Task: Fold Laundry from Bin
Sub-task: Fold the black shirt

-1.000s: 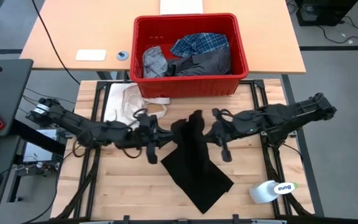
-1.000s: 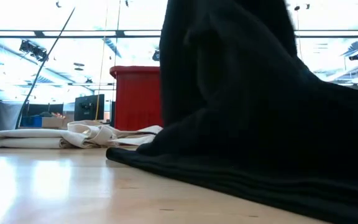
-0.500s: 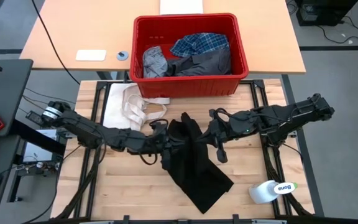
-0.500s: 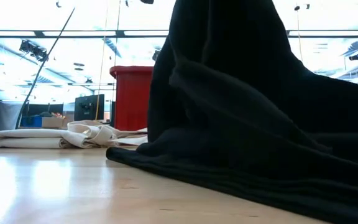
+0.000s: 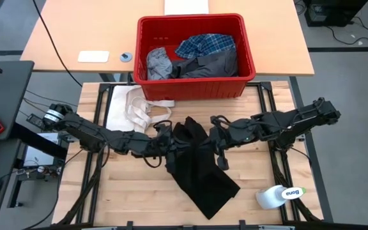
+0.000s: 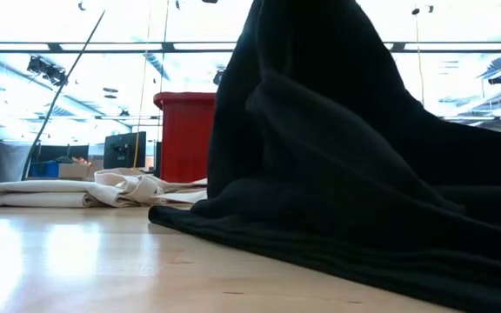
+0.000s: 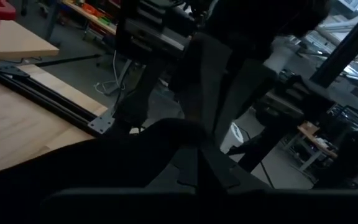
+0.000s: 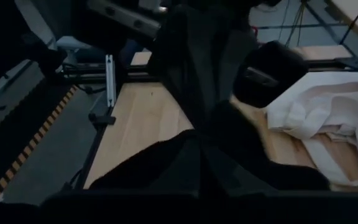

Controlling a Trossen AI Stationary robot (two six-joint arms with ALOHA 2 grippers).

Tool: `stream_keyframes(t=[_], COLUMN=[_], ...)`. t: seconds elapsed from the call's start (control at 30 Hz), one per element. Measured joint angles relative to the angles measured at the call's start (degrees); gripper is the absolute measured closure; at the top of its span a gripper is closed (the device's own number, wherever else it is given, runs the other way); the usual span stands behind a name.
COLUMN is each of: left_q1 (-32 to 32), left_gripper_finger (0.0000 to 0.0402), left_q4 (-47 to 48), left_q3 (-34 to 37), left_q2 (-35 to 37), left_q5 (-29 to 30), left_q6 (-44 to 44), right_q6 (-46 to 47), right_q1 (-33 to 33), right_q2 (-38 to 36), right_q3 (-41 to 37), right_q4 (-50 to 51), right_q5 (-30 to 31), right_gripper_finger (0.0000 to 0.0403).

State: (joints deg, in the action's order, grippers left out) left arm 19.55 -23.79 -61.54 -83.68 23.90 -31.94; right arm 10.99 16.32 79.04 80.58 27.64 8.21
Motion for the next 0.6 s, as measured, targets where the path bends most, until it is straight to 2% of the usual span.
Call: stream_keyframes(t=[0.2, 0.6], left_q1=[0.26, 0.11], left_gripper_finger=[0.0399, 0.0399], left_q4=[0.31, -0.11], left_q3=[0.00, 0.00], left_q2=[0.00, 0.00], left_q5=[-0.44, -0.38], left_q6=[0.05, 0.15], right_q6=[0.50, 0.48], right_q1=[-0.11, -0.61], right_q2=[-1.39, -0.72], right_q3=[0.02, 0.02], right_q4=[-0.82, -1.92], right_q5=[2.33, 2.24], right_gripper_finger=[0.0396, 0.0394])
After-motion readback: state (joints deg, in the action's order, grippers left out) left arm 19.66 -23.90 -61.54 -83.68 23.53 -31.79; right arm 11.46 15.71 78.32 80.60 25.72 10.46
